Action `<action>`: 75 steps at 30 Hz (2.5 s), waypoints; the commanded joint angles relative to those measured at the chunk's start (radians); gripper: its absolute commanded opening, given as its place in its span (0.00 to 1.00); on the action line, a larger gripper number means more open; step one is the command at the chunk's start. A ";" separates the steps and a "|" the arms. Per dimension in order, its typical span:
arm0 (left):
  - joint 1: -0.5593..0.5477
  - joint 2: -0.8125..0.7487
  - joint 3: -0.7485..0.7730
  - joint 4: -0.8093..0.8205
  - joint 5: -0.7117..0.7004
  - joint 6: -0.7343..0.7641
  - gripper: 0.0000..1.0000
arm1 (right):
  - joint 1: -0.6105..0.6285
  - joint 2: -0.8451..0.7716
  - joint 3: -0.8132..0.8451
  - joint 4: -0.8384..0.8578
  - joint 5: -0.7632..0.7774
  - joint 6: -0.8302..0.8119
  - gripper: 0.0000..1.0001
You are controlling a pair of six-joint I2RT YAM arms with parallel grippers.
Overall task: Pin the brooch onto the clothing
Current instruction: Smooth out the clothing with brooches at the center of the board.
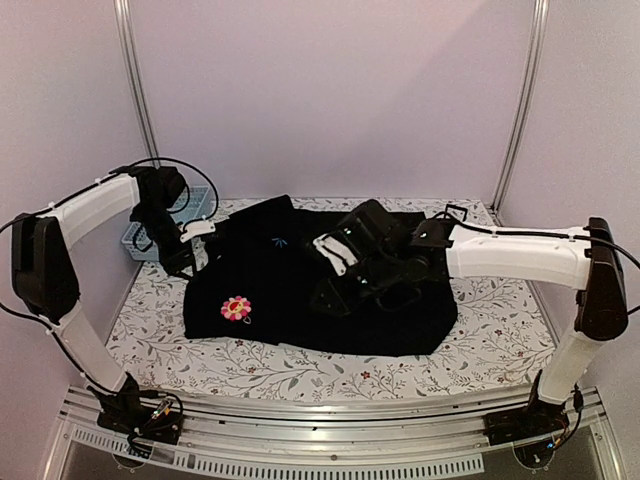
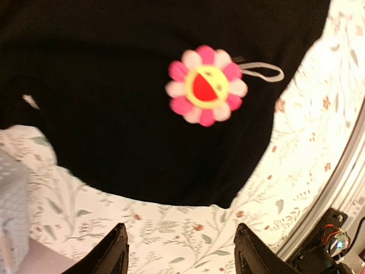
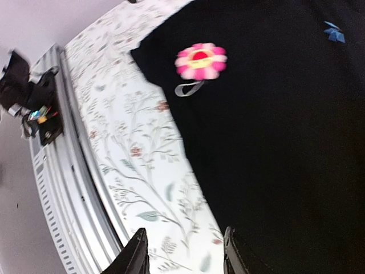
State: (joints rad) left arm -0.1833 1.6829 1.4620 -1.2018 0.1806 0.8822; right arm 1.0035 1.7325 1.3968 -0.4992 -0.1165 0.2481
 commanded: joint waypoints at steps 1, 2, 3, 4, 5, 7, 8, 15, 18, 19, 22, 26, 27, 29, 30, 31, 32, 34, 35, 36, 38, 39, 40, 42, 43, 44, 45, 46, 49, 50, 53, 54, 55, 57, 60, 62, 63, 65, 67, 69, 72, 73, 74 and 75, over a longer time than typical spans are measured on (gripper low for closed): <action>-0.041 -0.061 -0.216 -0.018 0.003 0.086 0.64 | 0.094 0.181 0.045 0.199 -0.143 -0.212 0.42; -0.044 -0.063 -0.248 0.010 -0.006 0.081 0.65 | 0.102 0.208 0.061 0.219 -0.152 -0.219 0.41; -0.044 -0.061 -0.282 0.035 -0.010 0.079 0.66 | 0.105 0.244 0.082 0.232 -0.163 -0.220 0.41; -0.043 -0.056 -0.306 0.075 -0.017 0.080 0.67 | 0.104 0.285 0.100 0.251 -0.166 -0.215 0.41; -0.045 -0.048 -0.333 0.109 -0.028 0.077 0.68 | 0.106 0.309 0.116 0.267 -0.166 -0.208 0.40; -0.045 -0.023 -0.373 0.158 -0.047 0.074 0.69 | 0.111 0.357 0.153 0.289 -0.155 -0.206 0.40; -0.045 -0.007 -0.387 0.173 -0.049 0.073 0.69 | 0.114 0.392 0.173 0.293 -0.149 -0.207 0.40; -0.045 0.054 -0.442 0.260 -0.029 0.073 0.70 | 0.119 0.520 0.221 0.322 -0.101 -0.219 0.41; -0.048 0.038 -0.466 0.302 -0.028 0.072 0.70 | 0.119 0.568 0.269 0.302 -0.085 -0.235 0.41; -0.049 0.031 -0.477 0.324 -0.034 0.067 0.71 | 0.119 0.580 0.285 0.299 -0.083 -0.237 0.41; -0.051 0.021 -0.513 0.407 -0.060 0.046 0.66 | 0.119 0.621 0.321 0.292 -0.070 -0.237 0.31; -0.051 0.035 -0.499 0.450 -0.091 0.020 0.37 | 0.112 0.645 0.349 0.272 -0.071 -0.236 0.10; -0.051 0.036 -0.494 0.449 -0.093 0.020 0.28 | 0.108 0.644 0.355 0.267 -0.079 -0.233 0.06; -0.051 0.035 -0.481 0.452 -0.097 0.016 0.08 | 0.098 0.637 0.370 0.254 -0.098 -0.219 0.00; -0.051 0.033 -0.471 0.451 -0.096 0.011 0.01 | 0.092 0.630 0.383 0.249 -0.121 -0.211 0.00; -0.051 0.031 -0.459 0.447 -0.092 0.002 0.00 | 0.085 0.624 0.391 0.249 -0.144 -0.200 0.00; -0.049 0.032 -0.445 0.440 -0.088 -0.004 0.00 | 0.078 0.610 0.397 0.252 -0.169 -0.191 0.00; -0.046 0.036 -0.413 0.423 -0.075 -0.014 0.00 | 0.061 0.587 0.411 0.266 -0.226 -0.165 0.00; -0.043 0.042 -0.396 0.410 -0.067 -0.015 0.00 | 0.047 0.579 0.419 0.273 -0.256 -0.137 0.00; -0.043 0.048 -0.378 0.401 -0.060 -0.017 0.00 | 0.034 0.567 0.425 0.282 -0.286 -0.112 0.00; -0.041 0.060 -0.344 0.400 -0.056 -0.027 0.00 | 0.004 0.555 0.430 0.311 -0.340 -0.054 0.00; -0.040 0.067 -0.320 0.408 -0.059 -0.036 0.00 | -0.009 0.549 0.430 0.330 -0.364 -0.033 0.00; -0.040 0.075 -0.301 0.415 -0.064 -0.047 0.00 | -0.022 0.548 0.430 0.345 -0.381 -0.006 0.00; -0.039 0.093 -0.269 0.432 -0.067 -0.061 0.05 | -0.047 0.555 0.429 0.383 -0.409 0.037 0.00; -0.039 0.098 -0.252 0.441 -0.069 -0.067 0.12 | -0.056 0.559 0.432 0.393 -0.417 0.059 0.00; -0.039 0.102 -0.238 0.449 -0.068 -0.073 0.21 | -0.065 0.565 0.438 0.407 -0.430 0.076 0.00; -0.039 0.104 -0.222 0.451 -0.067 -0.080 0.31 | -0.074 0.571 0.442 0.422 -0.445 0.108 0.00; -0.040 0.102 -0.207 0.452 -0.063 -0.085 0.39 | -0.083 0.581 0.448 0.438 -0.461 0.135 0.00; -0.052 0.076 -0.170 0.446 -0.056 -0.104 0.50 | -0.113 0.594 0.449 0.489 -0.487 0.224 0.00; -0.060 0.056 -0.163 0.441 -0.047 -0.106 0.50 | -0.124 0.597 0.448 0.527 -0.487 0.260 0.00; -0.091 0.015 -0.128 0.380 0.031 -0.115 0.51 | -0.152 0.614 0.452 0.578 -0.462 0.364 0.00; -0.104 0.021 -0.110 0.342 0.053 -0.120 0.50 | -0.157 0.621 0.458 0.589 -0.451 0.381 0.00; -0.123 0.025 -0.104 0.318 0.064 -0.120 0.48 | -0.161 0.629 0.471 0.588 -0.437 0.402 0.00; -0.170 0.032 -0.117 0.297 0.058 -0.112 0.43 | -0.168 0.661 0.503 0.575 -0.417 0.424 0.00; -0.252 0.060 -0.147 0.289 0.053 -0.095 0.40 | -0.188 0.708 0.525 0.581 -0.401 0.471 0.00; -0.296 0.078 -0.171 0.324 0.049 -0.091 0.40 | -0.200 0.727 0.525 0.595 -0.392 0.506 0.00; -0.313 0.086 -0.182 0.354 0.039 -0.088 0.40 | -0.206 0.738 0.525 0.604 -0.388 0.521 0.00; -0.336 0.105 -0.199 0.434 0.005 -0.087 0.43 | -0.217 0.751 0.526 0.626 -0.381 0.556 0.00; -0.343 0.130 -0.200 0.507 -0.014 -0.086 0.46 | -0.228 0.765 0.529 0.645 -0.373 0.583 0.00; -0.348 0.161 -0.197 0.570 -0.026 -0.083 0.49 | -0.240 0.778 0.531 0.663 -0.363 0.614 0.00; -0.369 0.210 -0.192 0.621 -0.050 -0.054 0.49 | -0.259 0.808 0.531 0.693 -0.347 0.671 0.00; -0.377 0.225 -0.193 0.638 -0.057 -0.047 0.49 | -0.266 0.822 0.531 0.700 -0.340 0.687 0.00; -0.383 0.238 -0.193 0.658 -0.063 -0.044 0.49 | -0.273 0.831 0.531 0.709 -0.335 0.707 0.00; -0.387 0.250 -0.191 0.678 -0.068 -0.045 0.49 | -0.279 0.844 0.531 0.718 -0.332 0.722 0.00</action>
State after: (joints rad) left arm -0.5373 1.8816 1.2709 -0.6456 0.1467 0.8085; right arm 0.7536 2.5175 1.9102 0.1577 -0.4889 0.8734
